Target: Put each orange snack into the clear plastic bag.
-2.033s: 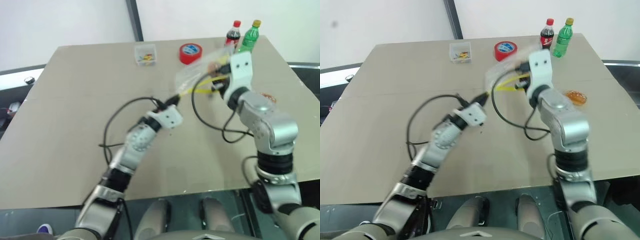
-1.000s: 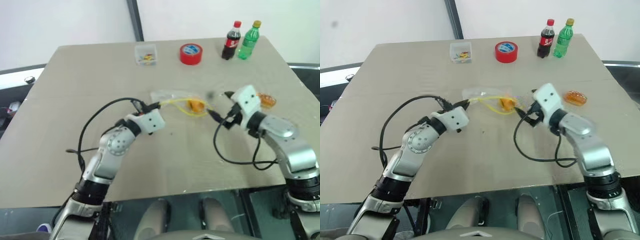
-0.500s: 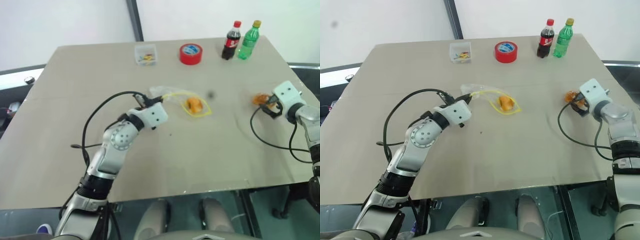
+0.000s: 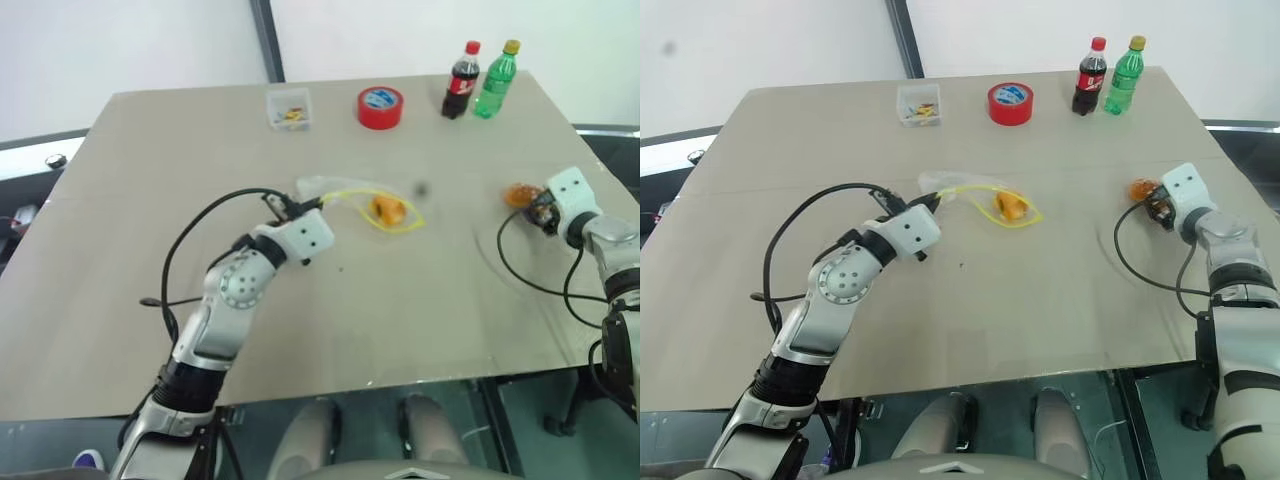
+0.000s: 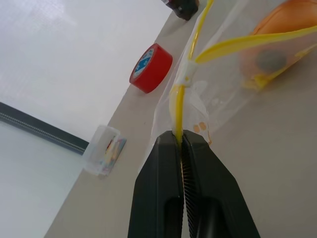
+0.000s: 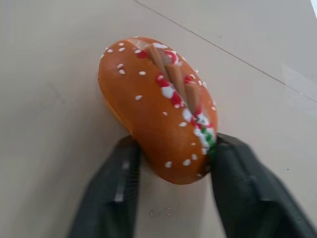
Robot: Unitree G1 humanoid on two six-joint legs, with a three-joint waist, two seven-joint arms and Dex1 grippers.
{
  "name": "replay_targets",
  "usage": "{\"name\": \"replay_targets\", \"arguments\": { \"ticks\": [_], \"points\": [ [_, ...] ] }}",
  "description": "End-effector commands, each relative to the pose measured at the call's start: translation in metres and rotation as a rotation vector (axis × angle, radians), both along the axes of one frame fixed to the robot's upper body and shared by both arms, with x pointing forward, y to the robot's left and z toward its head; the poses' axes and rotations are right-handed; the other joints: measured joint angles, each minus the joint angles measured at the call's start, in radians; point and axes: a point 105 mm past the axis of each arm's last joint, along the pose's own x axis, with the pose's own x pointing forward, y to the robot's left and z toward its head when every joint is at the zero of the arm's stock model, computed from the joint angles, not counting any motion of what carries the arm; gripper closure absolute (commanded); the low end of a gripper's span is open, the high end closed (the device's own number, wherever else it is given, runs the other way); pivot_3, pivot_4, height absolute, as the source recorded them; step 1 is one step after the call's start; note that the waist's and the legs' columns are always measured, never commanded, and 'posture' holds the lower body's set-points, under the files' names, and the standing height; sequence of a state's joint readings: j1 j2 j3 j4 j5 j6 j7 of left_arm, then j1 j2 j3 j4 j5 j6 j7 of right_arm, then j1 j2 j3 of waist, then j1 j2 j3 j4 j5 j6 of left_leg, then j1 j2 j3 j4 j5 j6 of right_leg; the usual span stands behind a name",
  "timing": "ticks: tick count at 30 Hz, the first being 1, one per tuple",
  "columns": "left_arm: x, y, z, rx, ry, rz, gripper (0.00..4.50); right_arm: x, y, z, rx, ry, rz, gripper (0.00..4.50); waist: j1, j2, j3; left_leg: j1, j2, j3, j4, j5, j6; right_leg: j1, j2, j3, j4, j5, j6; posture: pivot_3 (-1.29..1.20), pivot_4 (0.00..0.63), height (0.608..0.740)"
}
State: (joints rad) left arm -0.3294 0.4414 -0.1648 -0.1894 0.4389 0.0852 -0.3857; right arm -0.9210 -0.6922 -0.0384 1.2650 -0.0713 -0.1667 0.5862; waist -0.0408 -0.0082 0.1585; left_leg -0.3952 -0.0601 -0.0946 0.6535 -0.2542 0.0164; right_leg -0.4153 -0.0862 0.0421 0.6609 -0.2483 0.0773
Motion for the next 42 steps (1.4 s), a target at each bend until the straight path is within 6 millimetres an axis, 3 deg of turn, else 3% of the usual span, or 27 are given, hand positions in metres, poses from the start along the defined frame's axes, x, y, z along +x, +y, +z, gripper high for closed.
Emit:
{"name": "replay_targets", "arguments": {
  "ticks": [1,3,7,12,15,20,24,31,39,42],
  "points": [
    [-0.003,0.002,0.016,-0.041,-0.058,0.014,4.5,0.004,0.01,0.022,0.046,-0.096,0.069,3.38,-0.001,0.0,0.0,0.0,0.0,0.0,0.0,0.0,0.0,0.0,0.0,0.0,0.0,0.0,0.0,0.0,0.15,0.736],
    [-0.003,0.003,0.015,-0.044,-0.055,0.017,4.5,0.004,0.019,0.031,0.072,-0.14,0.12,3.38,-0.001,0.0,0.0,0.0,0.0,0.0,0.0,0.0,0.0,0.0,0.0,0.0,0.0,0.0,0.0,0.0,0.15,0.736],
    [-0.002,0.007,0.015,-0.05,-0.054,0.026,4.5,-0.01,0.058,0.051,0.138,-0.225,0.258,3.38,0.002,0.0,0.0,0.0,0.001,-0.001,0.0,0.0,0.0,0.0,0.0,0.0,0.0,0.0,0.0,0.0,0.15,0.736],
    [-0.002,0.009,0.015,-0.044,-0.076,0.035,4.5,-0.072,0.14,0.064,0.253,-0.164,0.405,3.38,0.011,0.001,-0.001,-0.004,0.001,-0.003,0.001,0.0,0.0,-0.004,0.0,-0.001,0.001,0.0,0.0,0.0,0.15,0.736],
    [-0.004,0.009,0.015,-0.031,-0.093,0.014,4.5,-0.104,0.178,0.065,0.305,-0.09,0.474,3.38,0.014,0.001,-0.001,-0.004,0.001,-0.003,0.001,-0.001,0.002,-0.004,-0.001,-0.001,0.002,0.0,0.0,0.0,0.15,0.736],
    [-0.011,0.007,0.012,0.008,-0.104,-0.032,4.5,-0.129,0.223,0.06,0.374,0.005,0.513,3.38,0.024,0.001,-0.001,-0.002,0.001,-0.005,0.002,-0.002,0.003,-0.002,0.0,-0.003,0.003,0.0,0.0,0.0,0.15,0.736],
    [-0.016,0.004,0.011,0.026,-0.111,-0.068,4.5,-0.127,0.243,0.047,0.401,0.076,0.487,3.38,0.028,0.001,-0.001,-0.002,0.0,-0.005,0.002,-0.002,0.003,-0.002,-0.001,-0.003,0.003,0.0,0.0,0.0,0.15,0.736],
    [-0.029,0.0,0.005,0.053,-0.099,-0.134,4.5,-0.104,0.247,0.034,0.457,0.132,0.38,3.38,0.027,0.001,-0.001,-0.002,-0.001,-0.005,0.002,0.0,0.001,-0.002,-0.001,-0.004,0.002,0.0,0.0,0.0,0.15,0.736],
    [-0.038,0.003,-0.011,0.09,-0.053,-0.168,4.5,-0.089,0.243,0.037,0.582,0.174,0.342,3.38,0.024,0.001,-0.001,-0.002,0.0,-0.005,0.001,-0.001,0.002,-0.002,0.0,-0.004,0.002,0.0,0.0,0.0,0.15,0.736],
    [-0.039,0.002,-0.013,0.089,-0.044,-0.177,4.5,-0.087,0.262,0.041,0.587,0.179,0.392,3.38,0.022,0.001,-0.001,-0.002,0.0,-0.005,0.001,-0.001,0.002,-0.002,0.0,-0.004,0.002,0.0,0.0,0.0,0.15,0.736]
  ]
}}
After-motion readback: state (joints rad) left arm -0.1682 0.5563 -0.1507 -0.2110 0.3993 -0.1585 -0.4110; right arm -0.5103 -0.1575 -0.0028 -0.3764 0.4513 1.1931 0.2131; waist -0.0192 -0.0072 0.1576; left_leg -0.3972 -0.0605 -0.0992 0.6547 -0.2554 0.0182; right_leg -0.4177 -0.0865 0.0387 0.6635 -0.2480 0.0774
